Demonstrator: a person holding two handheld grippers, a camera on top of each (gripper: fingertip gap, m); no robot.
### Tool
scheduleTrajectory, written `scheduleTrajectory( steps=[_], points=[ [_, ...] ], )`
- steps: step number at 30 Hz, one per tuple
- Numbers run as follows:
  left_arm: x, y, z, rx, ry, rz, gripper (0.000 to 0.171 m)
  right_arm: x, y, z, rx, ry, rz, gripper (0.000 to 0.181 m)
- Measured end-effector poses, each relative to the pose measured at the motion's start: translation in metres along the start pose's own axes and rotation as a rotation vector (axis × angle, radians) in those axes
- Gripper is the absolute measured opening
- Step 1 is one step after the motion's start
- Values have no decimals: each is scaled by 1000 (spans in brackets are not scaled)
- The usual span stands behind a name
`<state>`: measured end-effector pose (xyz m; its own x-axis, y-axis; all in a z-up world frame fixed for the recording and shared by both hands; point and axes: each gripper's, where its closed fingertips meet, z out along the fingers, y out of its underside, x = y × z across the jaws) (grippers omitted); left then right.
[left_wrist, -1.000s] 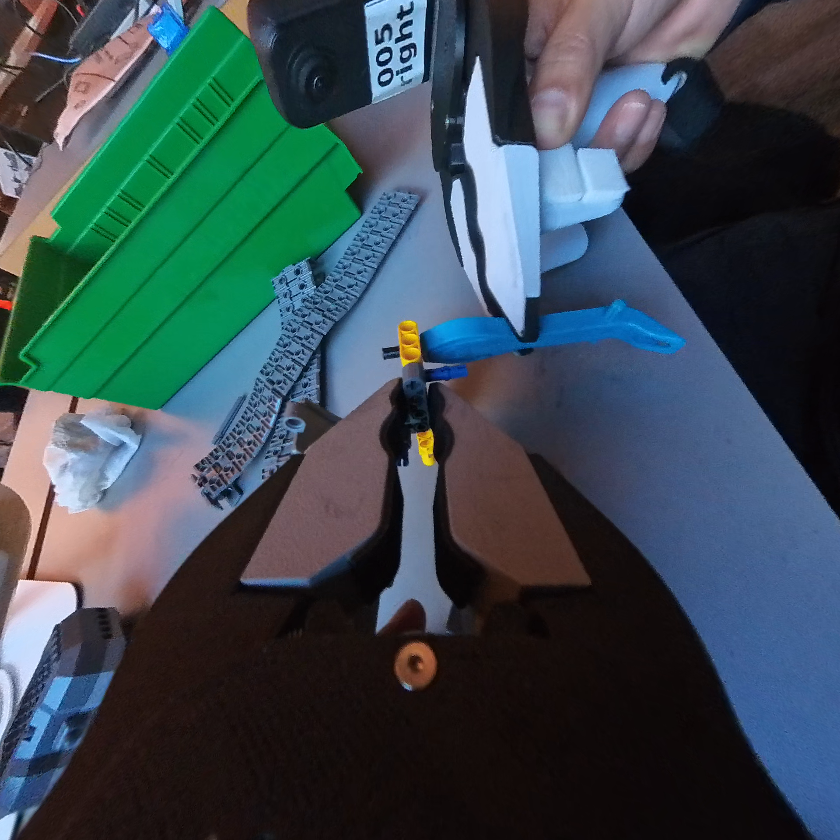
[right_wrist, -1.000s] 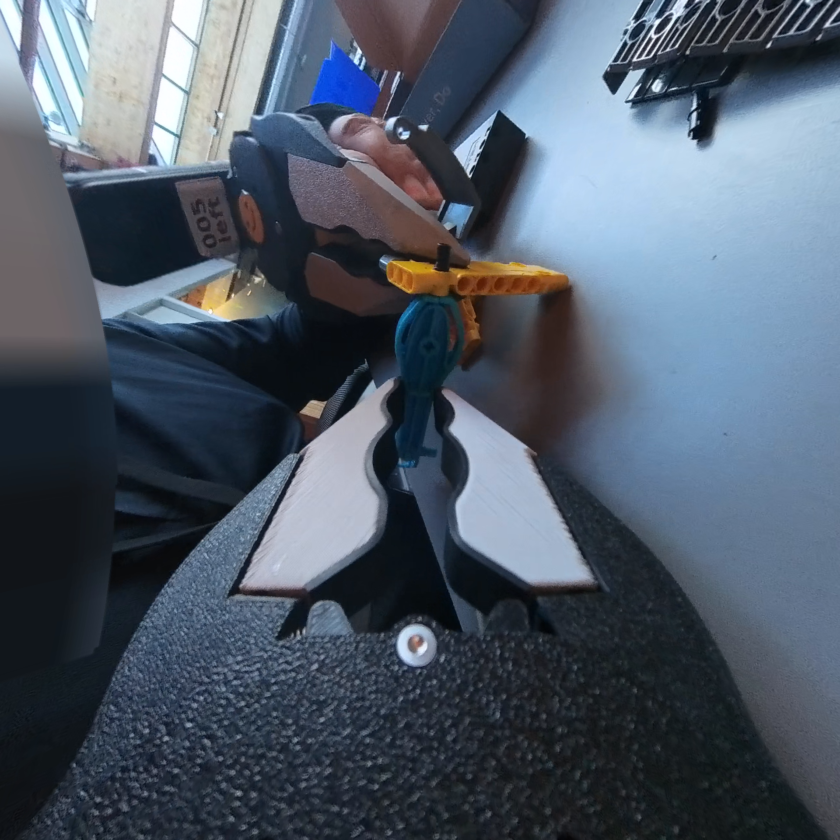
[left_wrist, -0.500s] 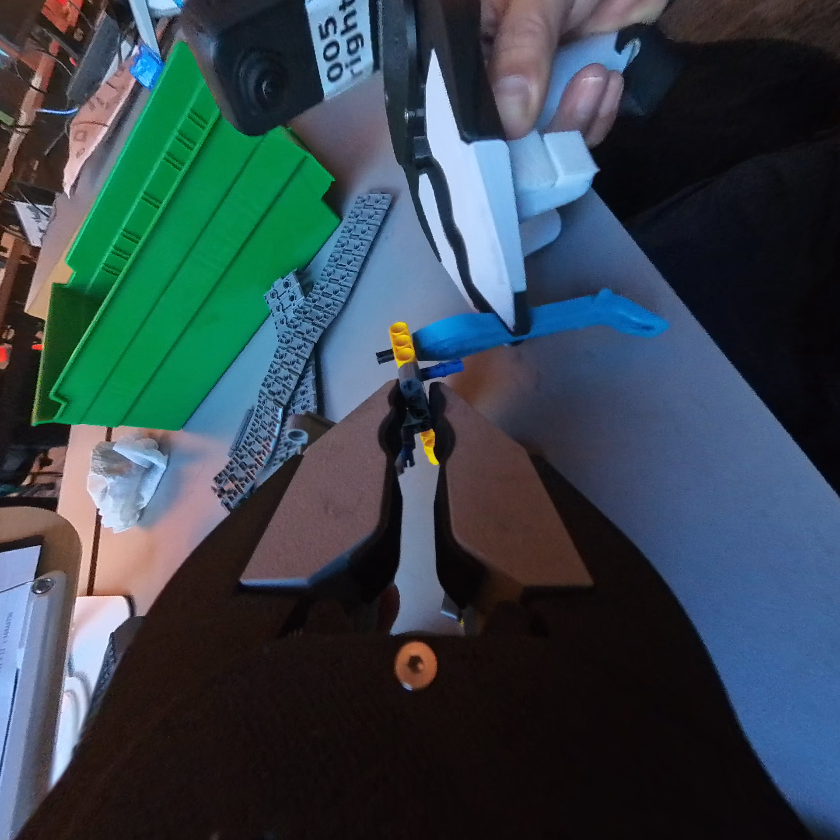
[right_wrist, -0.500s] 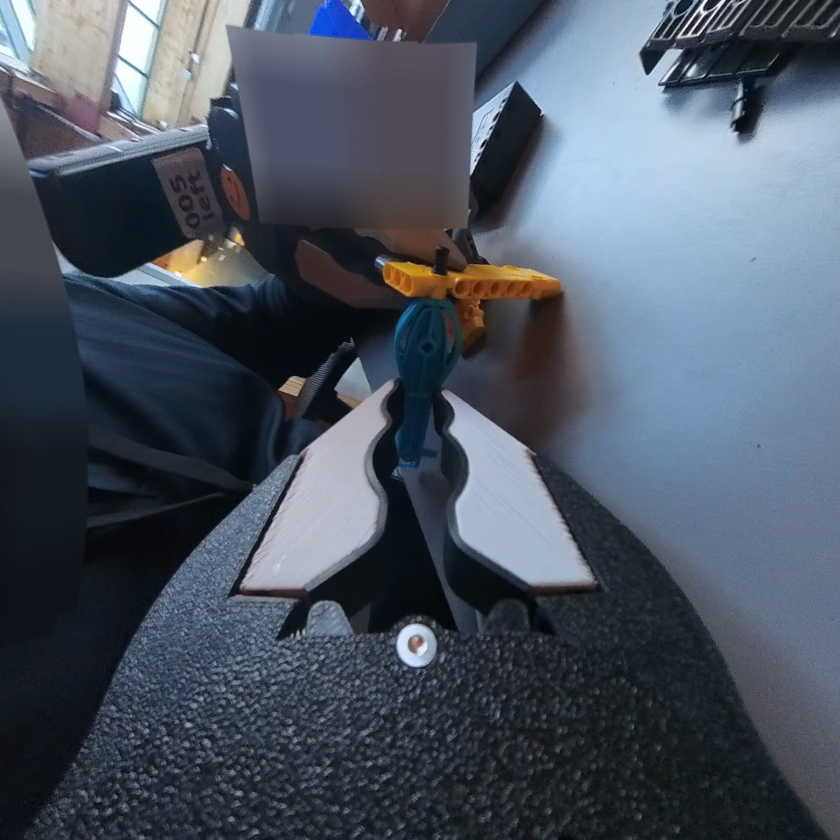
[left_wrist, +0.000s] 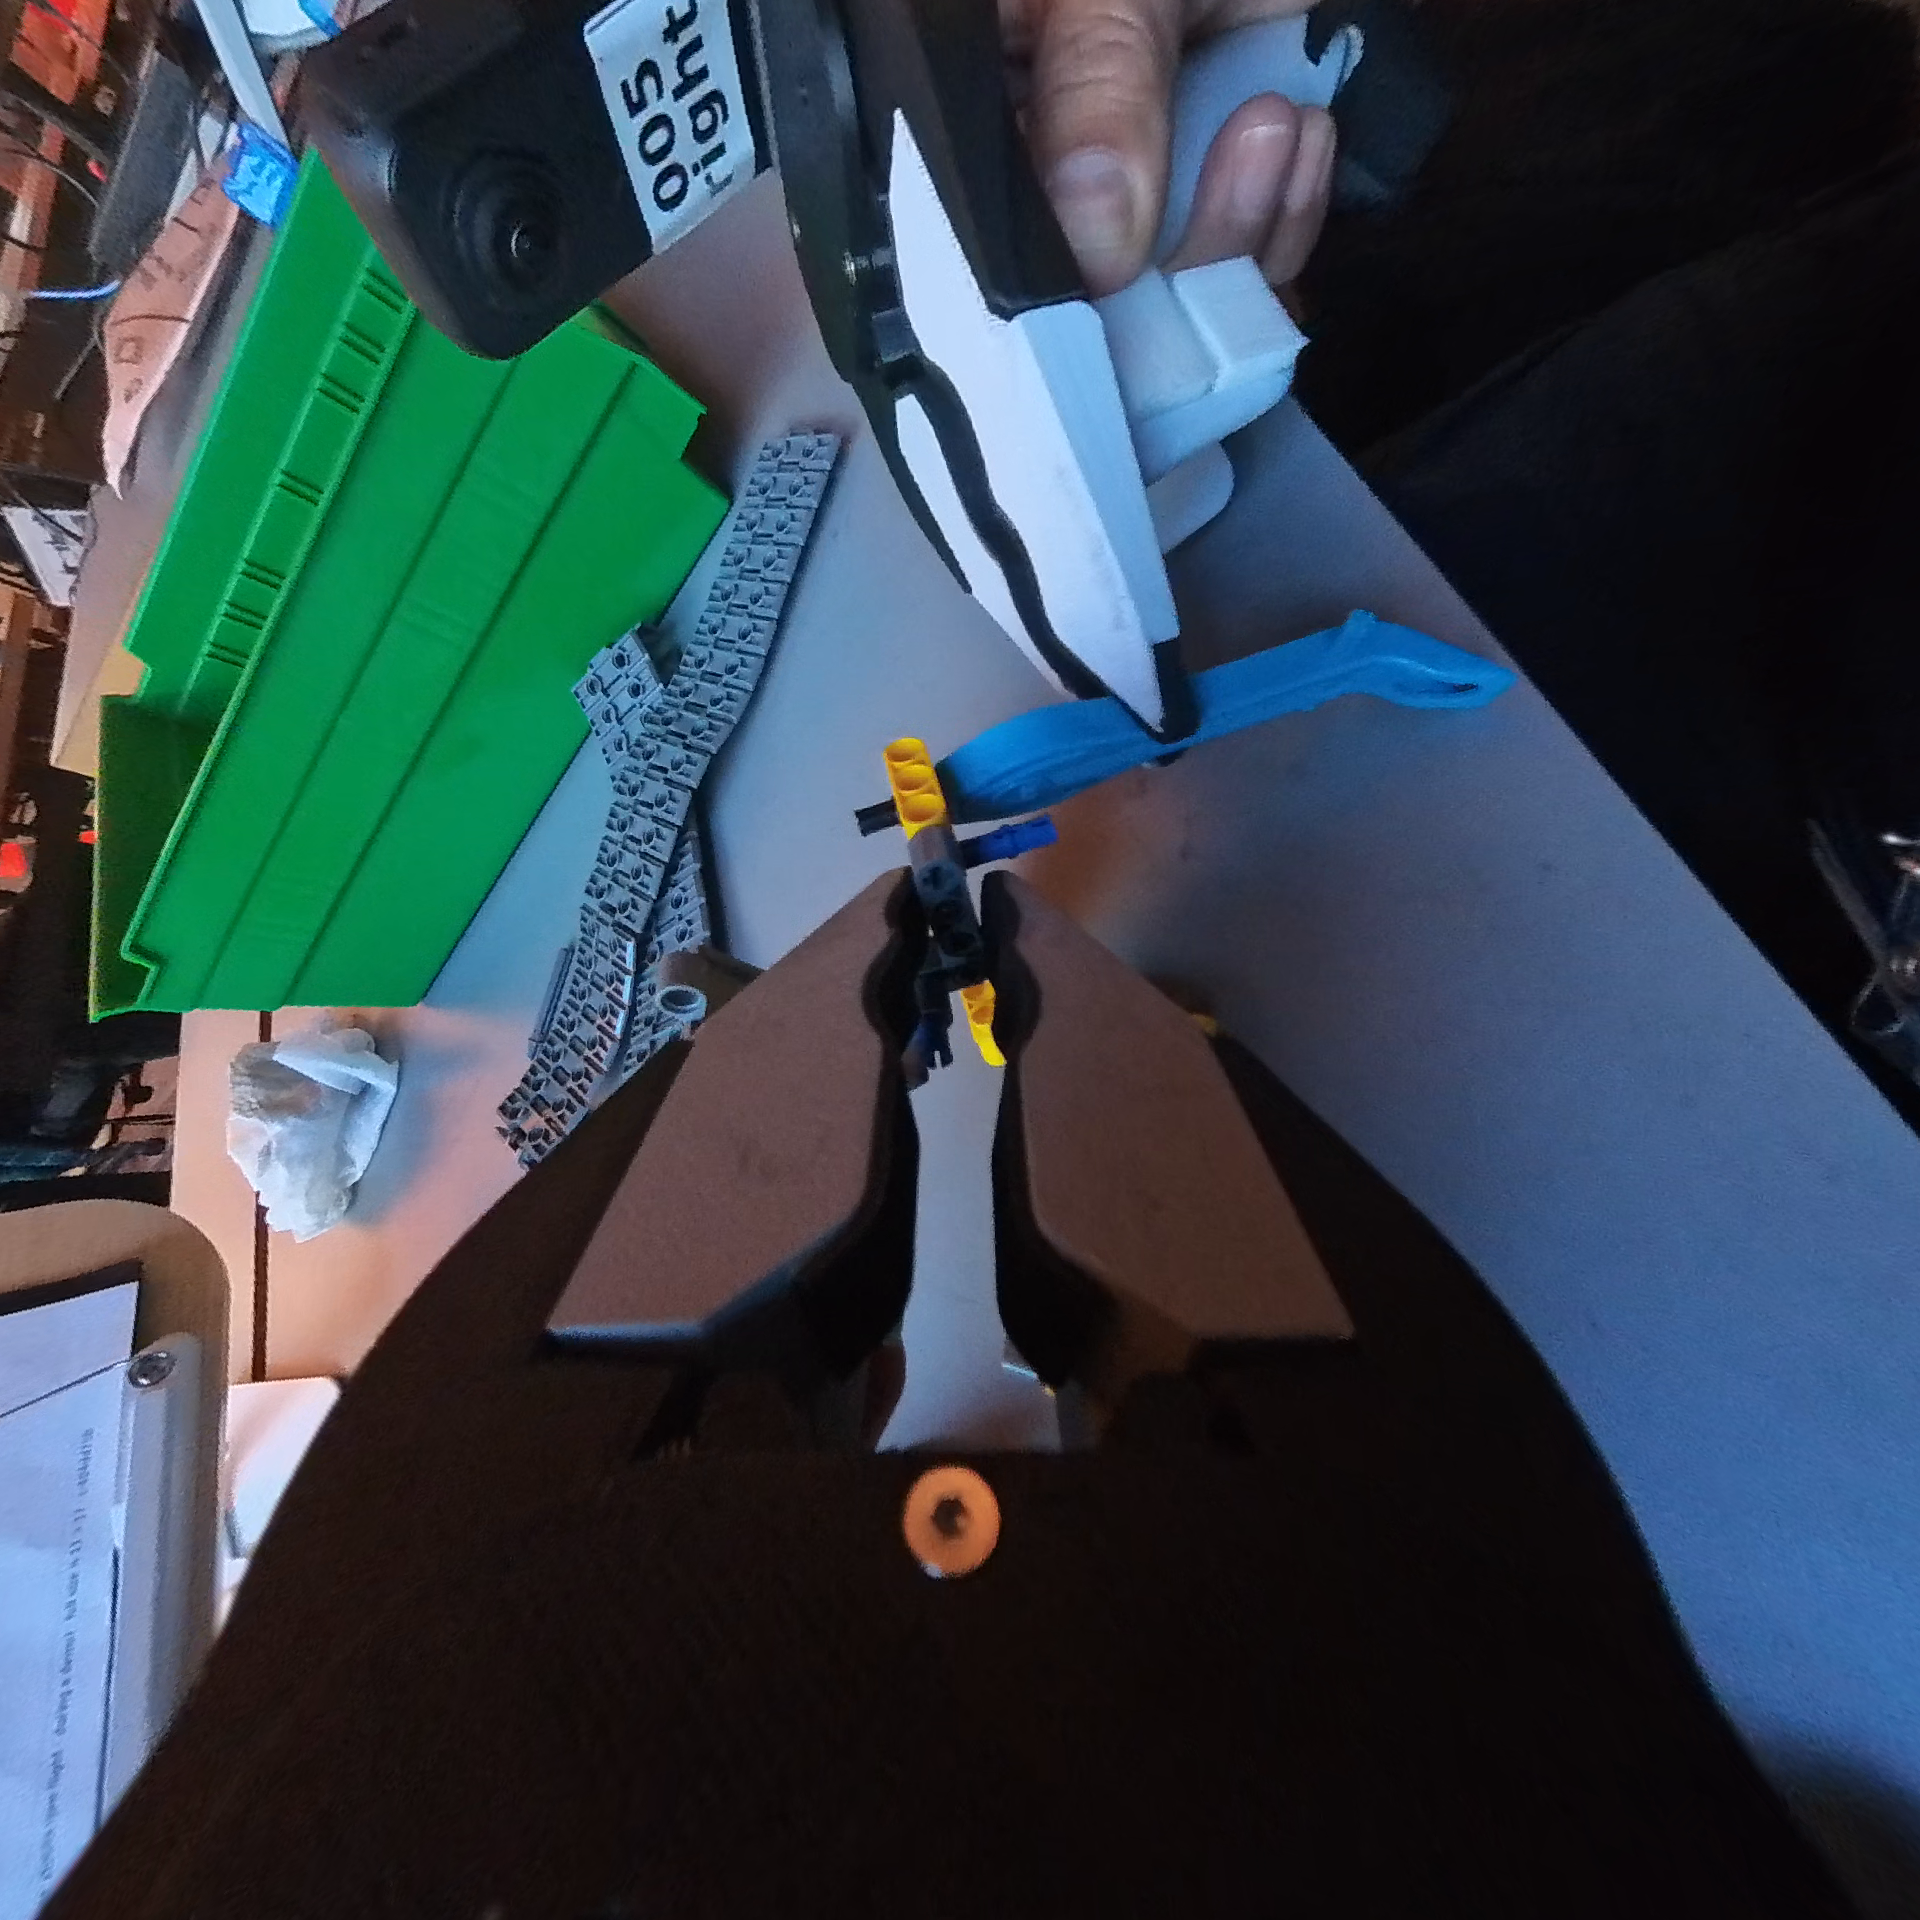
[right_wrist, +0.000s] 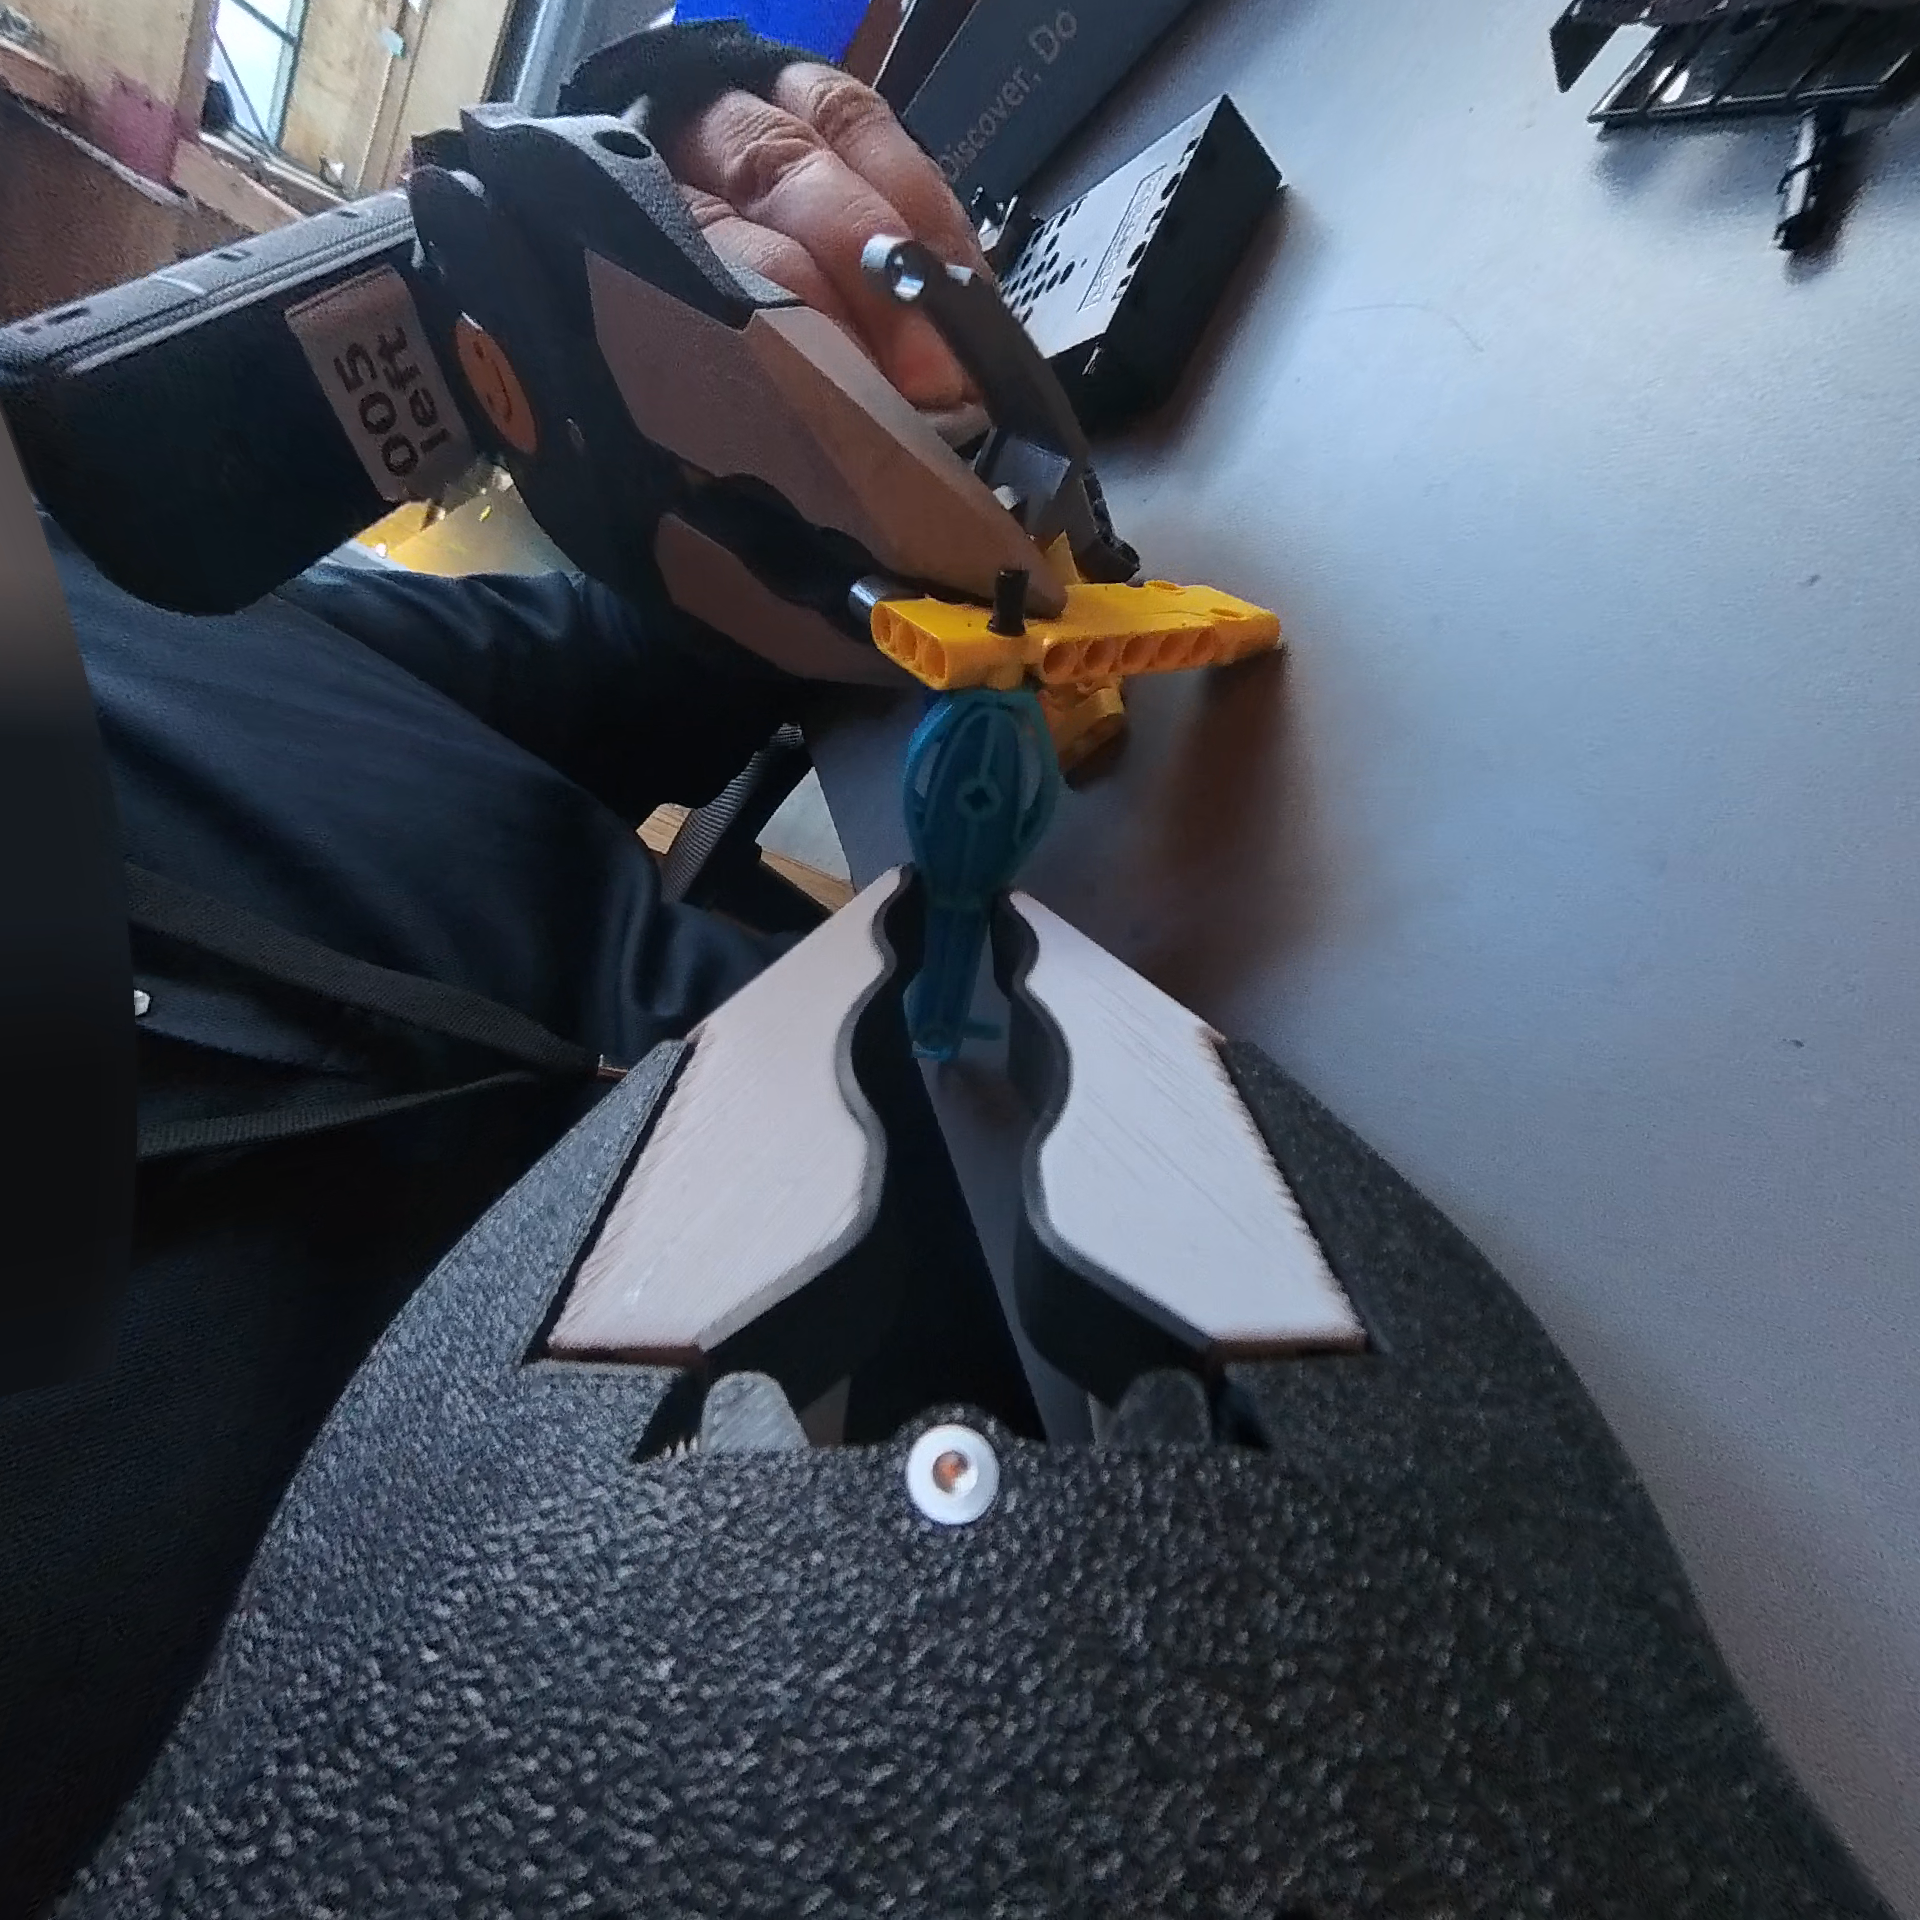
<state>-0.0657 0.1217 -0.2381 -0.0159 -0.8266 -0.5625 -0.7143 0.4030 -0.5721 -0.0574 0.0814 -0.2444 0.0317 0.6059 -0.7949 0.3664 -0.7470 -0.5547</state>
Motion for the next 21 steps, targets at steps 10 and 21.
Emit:
scheduleTrajectory(
  steps=[10, 21],
  points=[
    [-3, 2, -5, 42, 33, -105, 8, -7, -7, -6, 32, -105, 93, 8],
    [-10, -1, 1, 110, 95, -300, 8, -6, -13, -10, 79, -109, 104, 8]
  ],
)
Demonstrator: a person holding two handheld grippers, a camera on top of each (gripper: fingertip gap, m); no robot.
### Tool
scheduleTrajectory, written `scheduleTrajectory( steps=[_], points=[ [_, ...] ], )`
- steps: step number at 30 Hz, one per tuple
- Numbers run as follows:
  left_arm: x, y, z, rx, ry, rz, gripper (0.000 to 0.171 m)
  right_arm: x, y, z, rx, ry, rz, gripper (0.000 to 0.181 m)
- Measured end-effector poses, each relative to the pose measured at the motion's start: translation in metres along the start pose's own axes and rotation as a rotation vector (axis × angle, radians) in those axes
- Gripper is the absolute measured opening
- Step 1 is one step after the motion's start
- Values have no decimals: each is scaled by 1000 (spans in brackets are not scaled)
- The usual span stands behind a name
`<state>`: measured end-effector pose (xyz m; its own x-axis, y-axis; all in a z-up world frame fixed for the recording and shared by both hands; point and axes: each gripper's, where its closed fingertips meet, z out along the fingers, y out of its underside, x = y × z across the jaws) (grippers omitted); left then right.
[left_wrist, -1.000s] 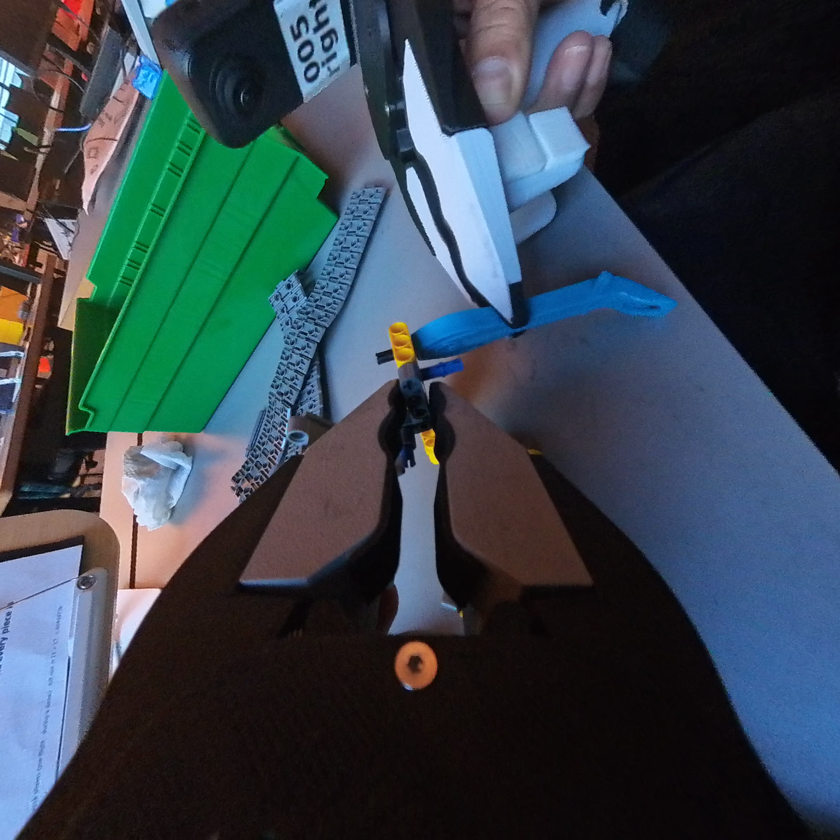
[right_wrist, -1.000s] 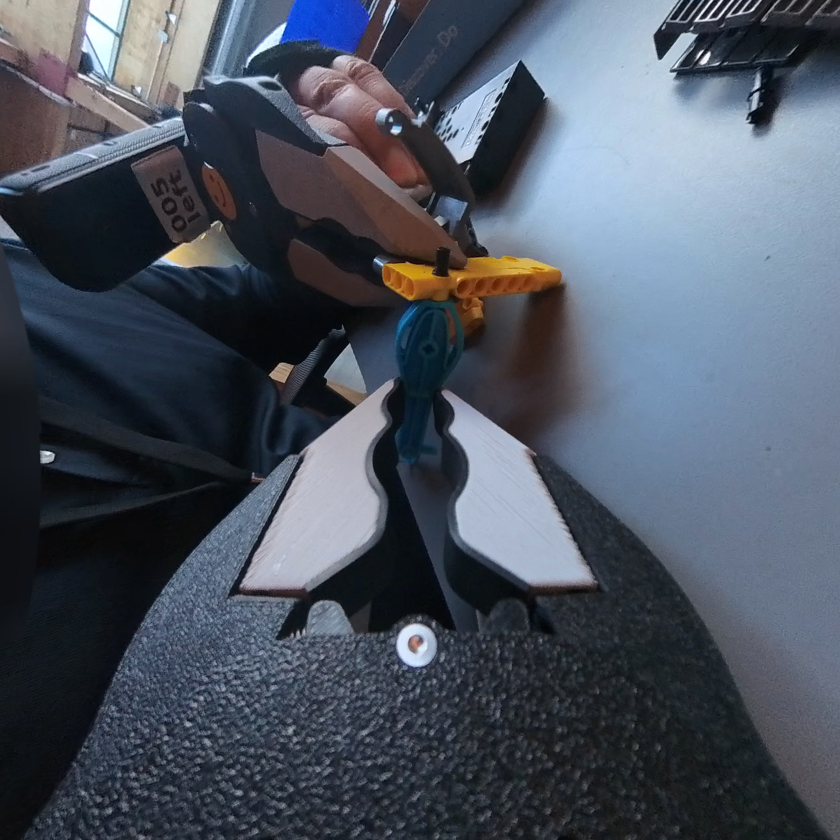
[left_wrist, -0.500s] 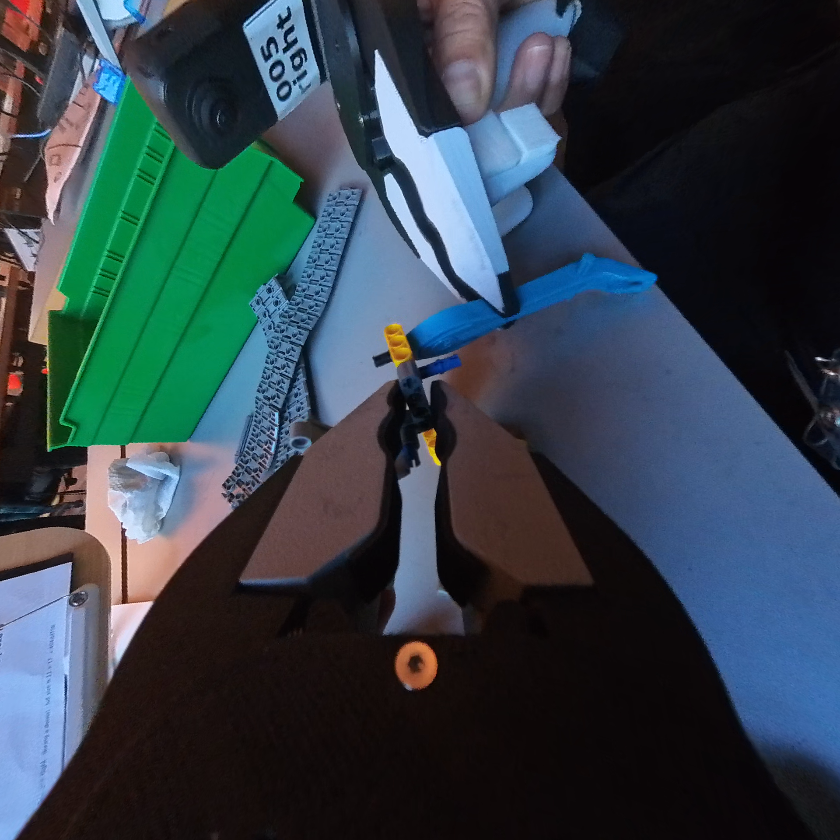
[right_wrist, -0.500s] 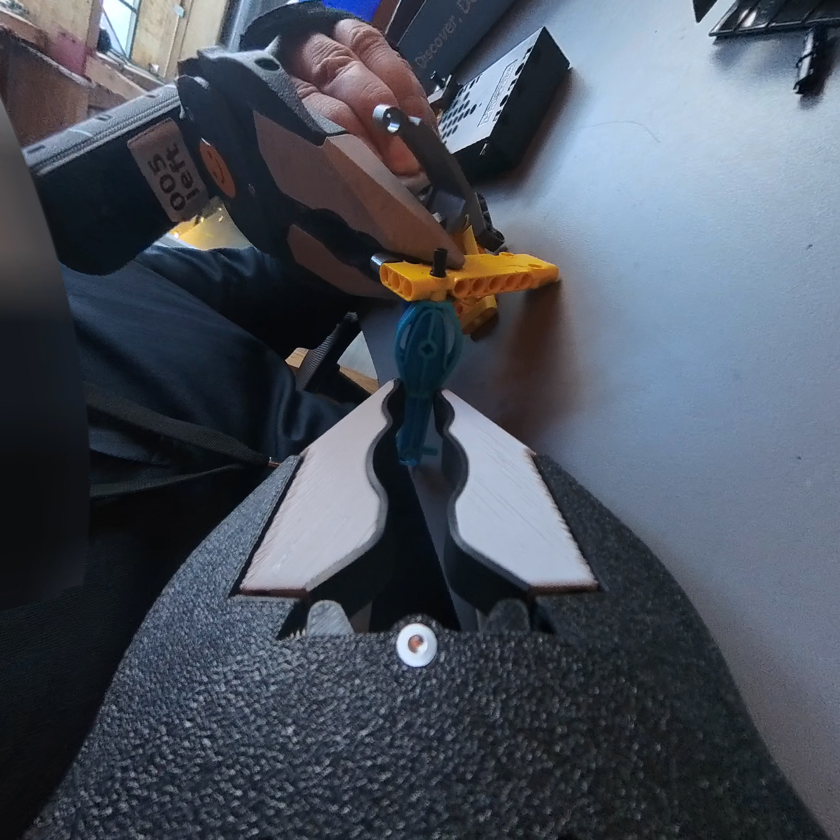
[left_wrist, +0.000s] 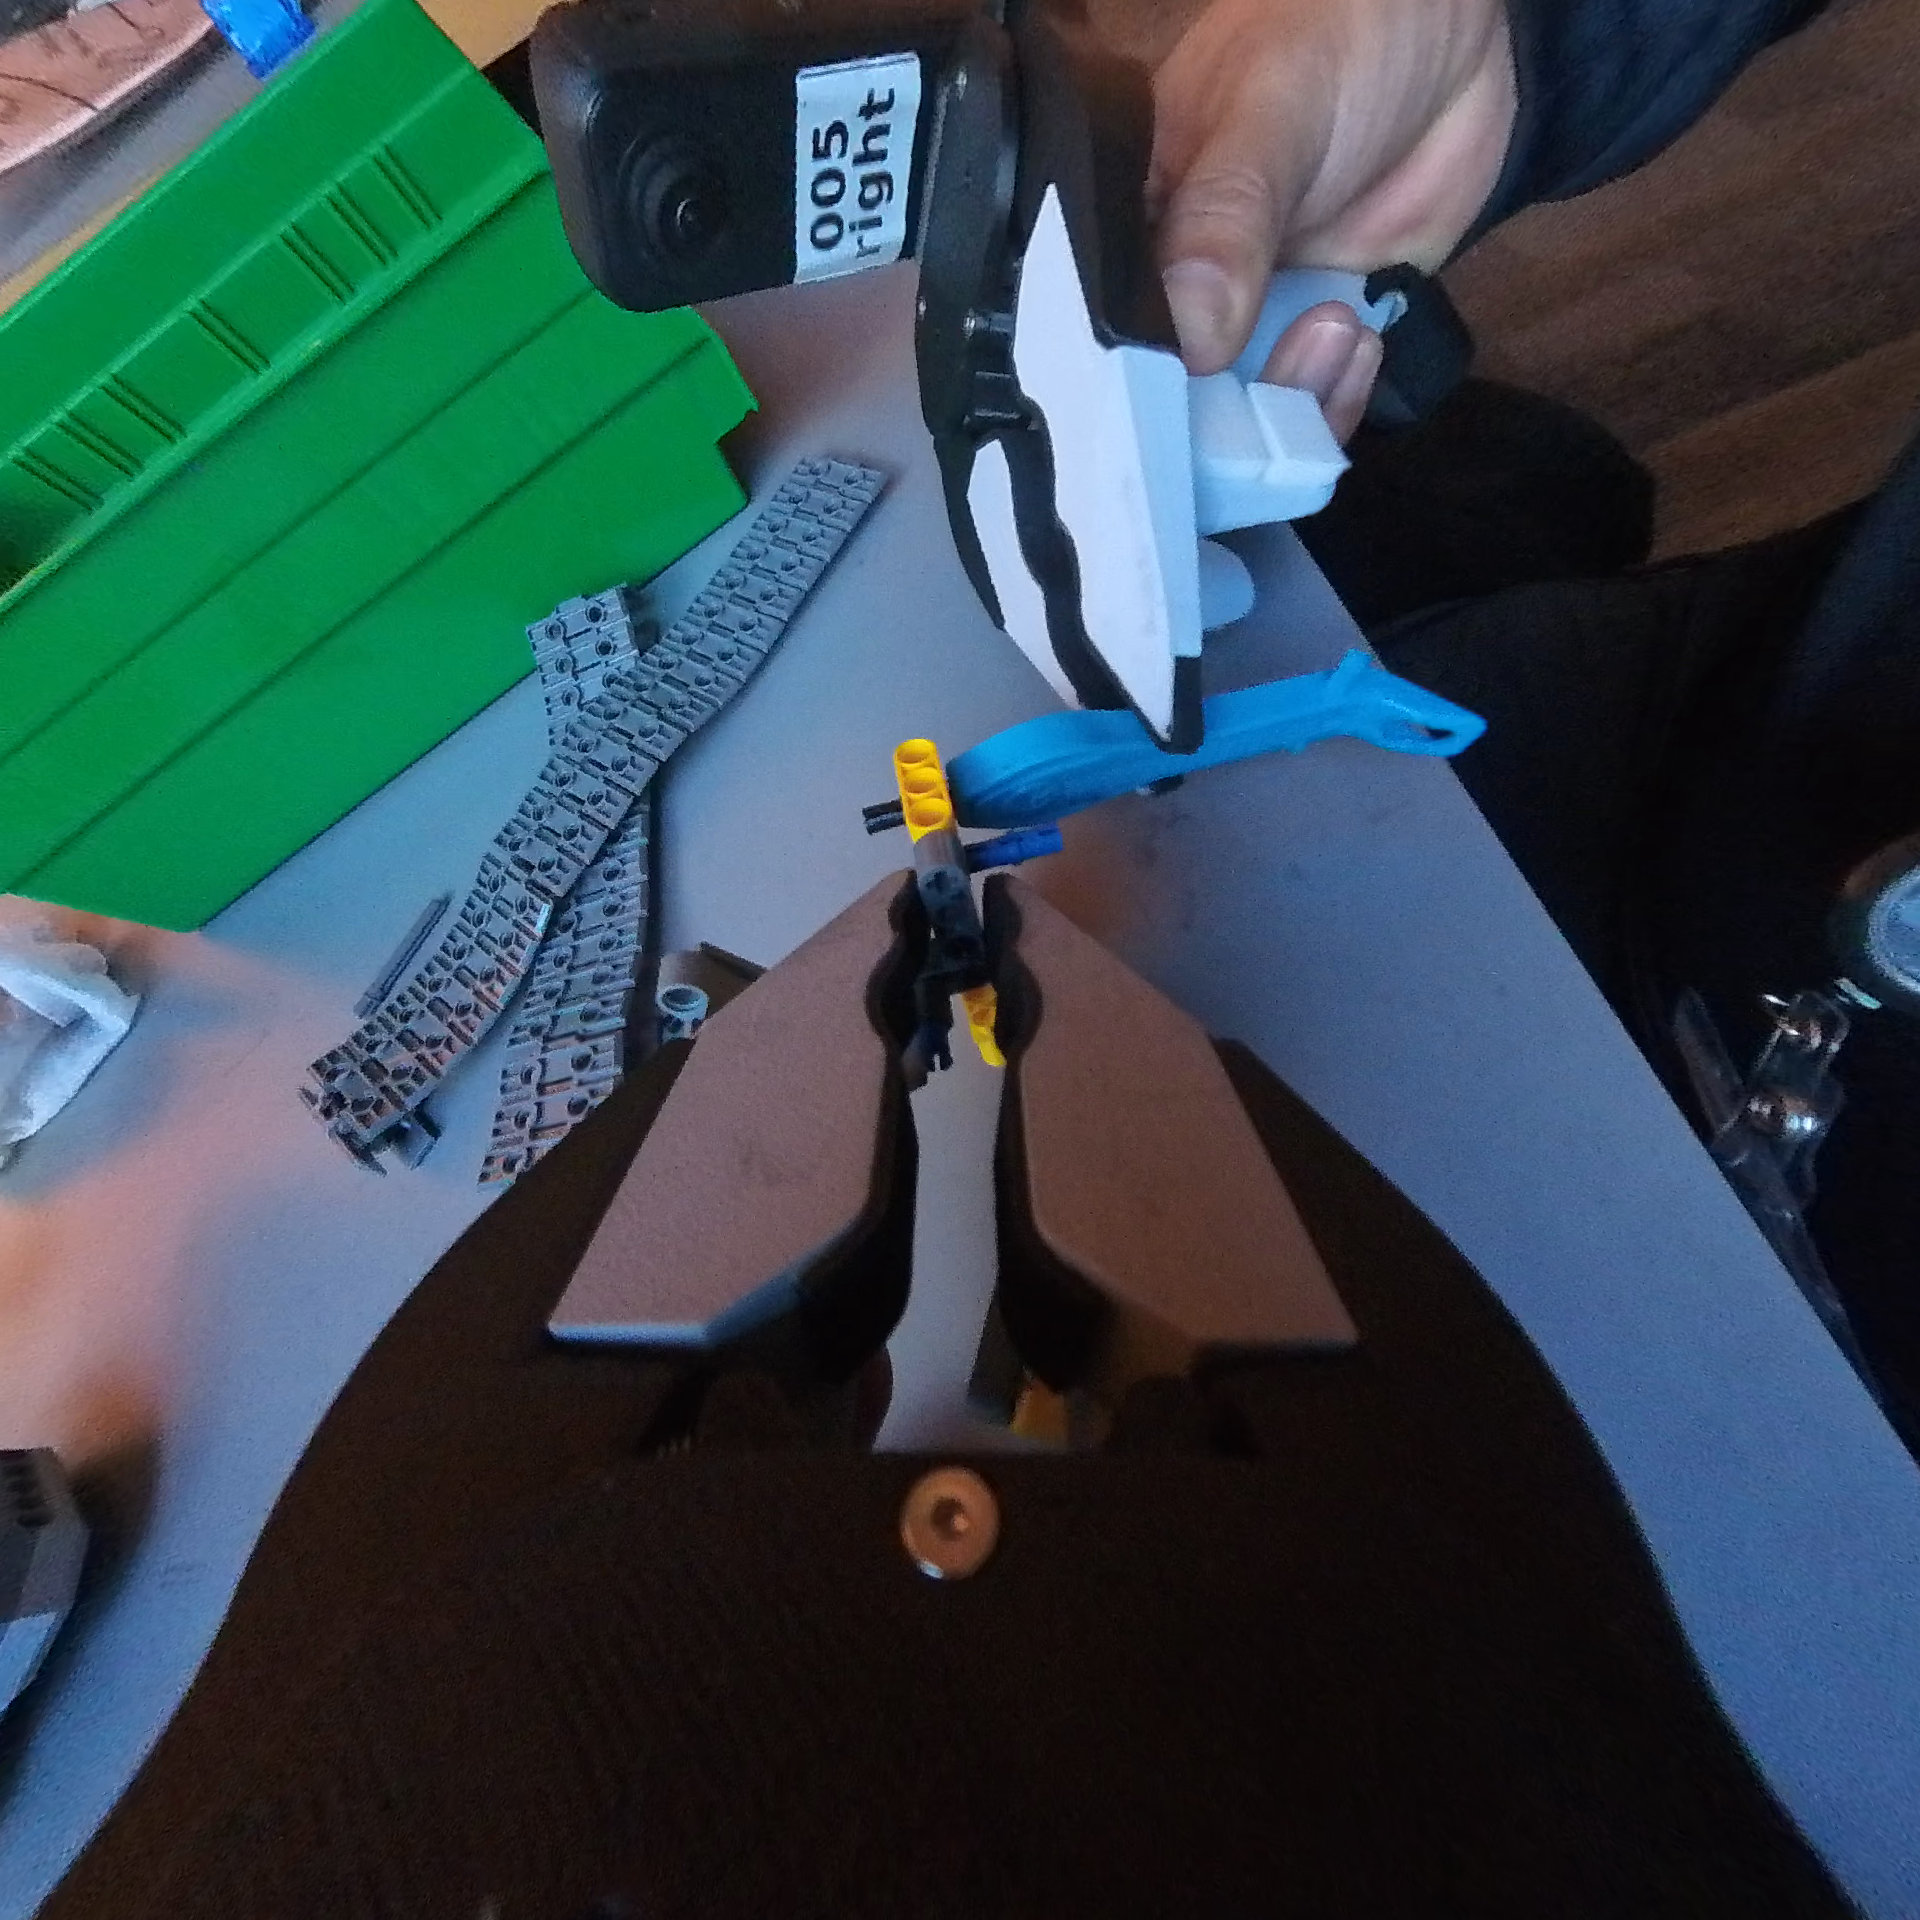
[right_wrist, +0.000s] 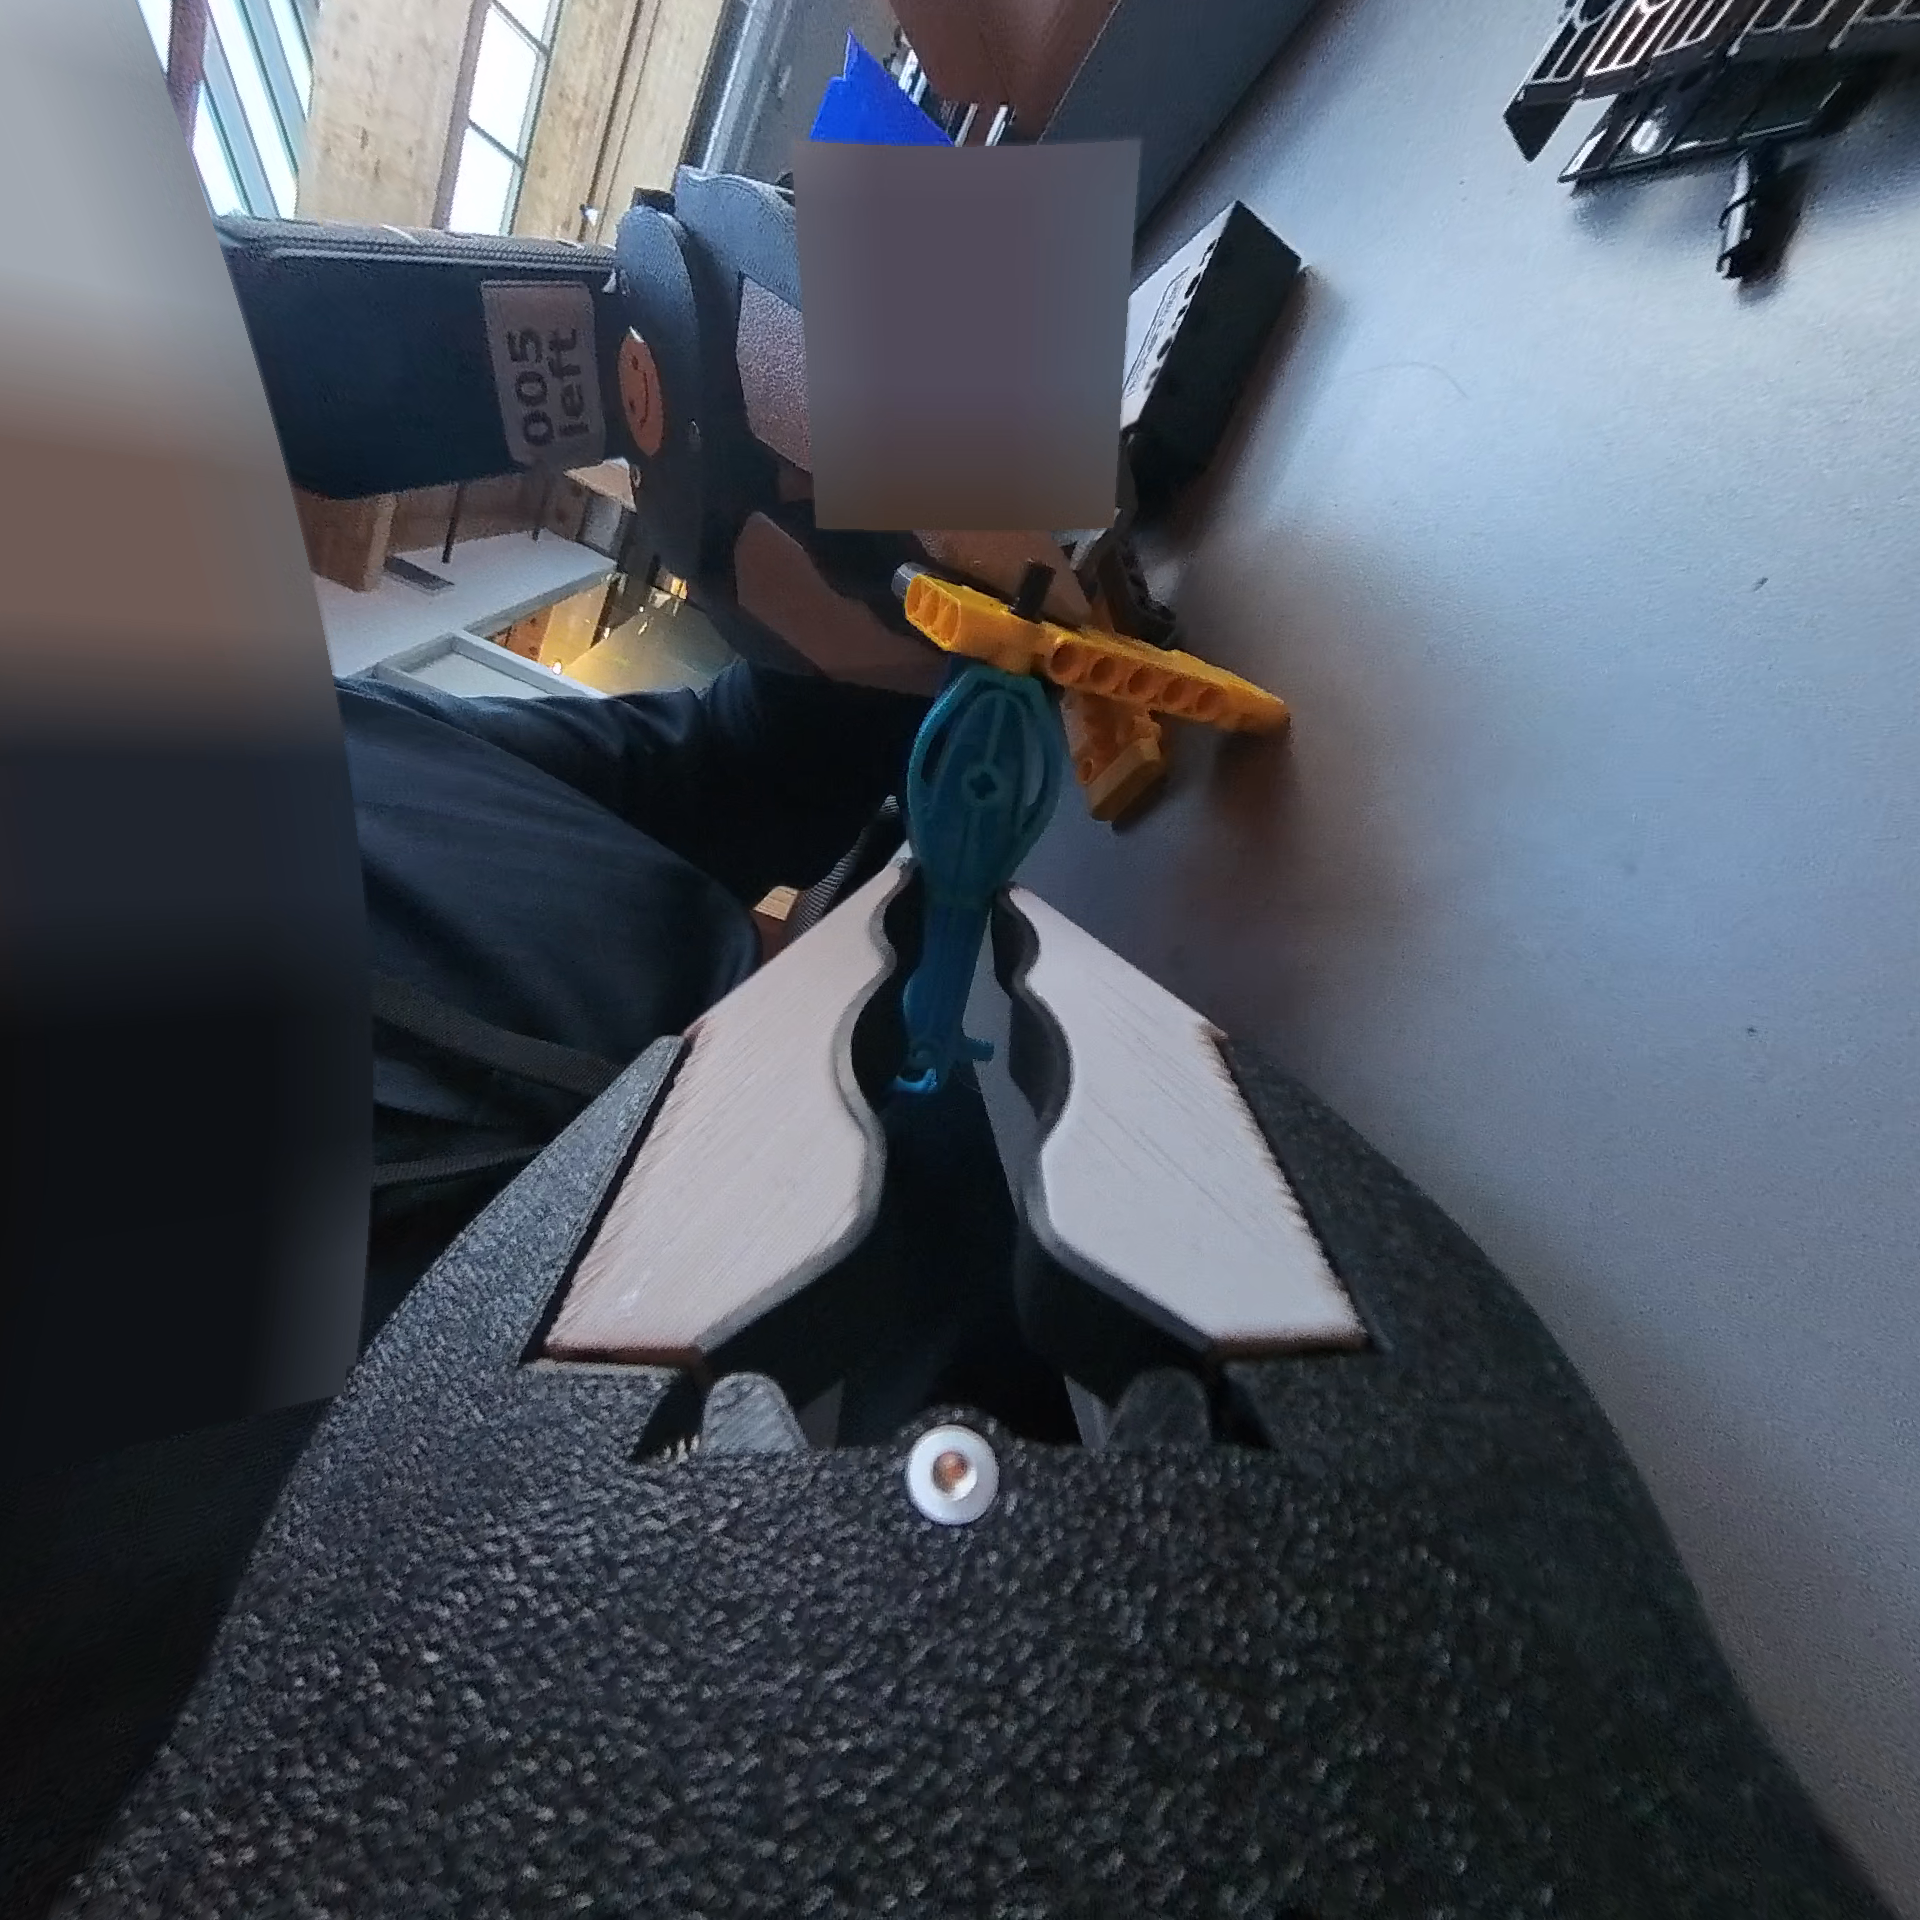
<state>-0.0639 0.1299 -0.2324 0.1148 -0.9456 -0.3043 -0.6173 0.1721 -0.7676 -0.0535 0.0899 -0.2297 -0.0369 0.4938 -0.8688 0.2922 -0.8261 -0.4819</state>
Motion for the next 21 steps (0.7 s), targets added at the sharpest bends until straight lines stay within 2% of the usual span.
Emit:
scheduleTrajectory(
  steps=[5, 7, 9, 16, 18, 20, 21],
  points=[
    [0, 1, -1, -2, -56, 48, 9, 3, 1, 2, 1, 48, -25, 8],
    [-2, 3, -1, -25, -113, 130, 9, 4, 0, 3, -1, 91, -37, 8],
    [-5, 5, 0, -45, -159, 175, 9, 11, 0, 3, -31, 218, -120, 8],
    [-24, 11, 1, -189, -303, 114, 9, 31, -23, -14, -177, 780, -550, 7],
    [-29, 7, 1, -192, -351, 117, 9, 34, -30, -21, -211, 933, -675, 7],
    [-31, 5, -1, -180, -380, 126, 9, 34, -32, -21, -212, 991, -741, 7],
    [-30, 3, -3, -159, -385, 129, 9, 31, -31, -18, -165, 917, -683, 7]
  ],
)
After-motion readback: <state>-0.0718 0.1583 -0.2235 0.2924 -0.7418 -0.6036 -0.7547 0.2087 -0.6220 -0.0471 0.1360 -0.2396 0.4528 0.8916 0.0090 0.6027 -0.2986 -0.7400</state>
